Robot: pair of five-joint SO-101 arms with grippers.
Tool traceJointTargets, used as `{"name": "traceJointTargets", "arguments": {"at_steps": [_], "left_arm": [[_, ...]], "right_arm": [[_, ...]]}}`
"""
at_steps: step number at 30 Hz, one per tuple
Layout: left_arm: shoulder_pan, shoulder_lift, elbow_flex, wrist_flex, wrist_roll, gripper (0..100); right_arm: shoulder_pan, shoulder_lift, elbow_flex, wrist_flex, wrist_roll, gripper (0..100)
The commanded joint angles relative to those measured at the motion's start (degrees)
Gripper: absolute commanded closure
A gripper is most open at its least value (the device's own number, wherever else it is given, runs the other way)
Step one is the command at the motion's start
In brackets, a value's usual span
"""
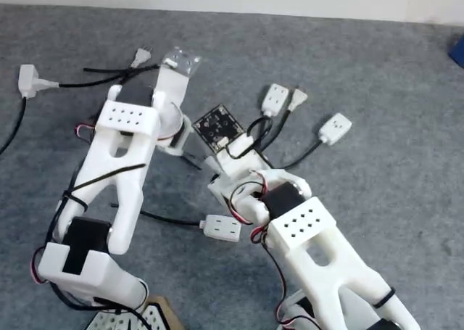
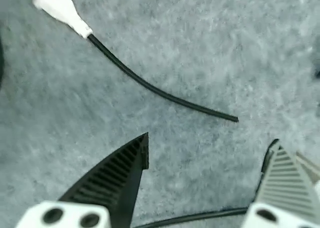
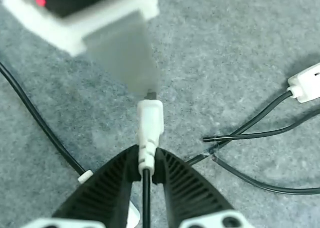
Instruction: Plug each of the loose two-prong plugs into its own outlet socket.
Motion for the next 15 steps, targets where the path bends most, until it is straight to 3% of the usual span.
{"name": "traceJointTargets", "arguments": {"at_steps": [1, 7, 11, 15], "left_arm": [[2.9, -1.8, 3.0, -0.4, 0.2, 63], [2.4, -2.3, 5.8, -3.3, 0.2, 63], [-4.4, -2.3, 4.0, -5.5, 0.6, 63], [-11.3, -1.7, 3.4, -9.3, 4.4, 63]], "right_arm": [[-0.7, -1.8, -0.9, -1.1, -0.4, 99.1], [-0.6, -1.8, -0.9, -0.7, 0.0, 99.1], [1.3, -1.9, -1.0, 3.9, 0.1, 99.2], [1.3, -1.8, -2.8, 16.3, -0.4, 99.2]]}}
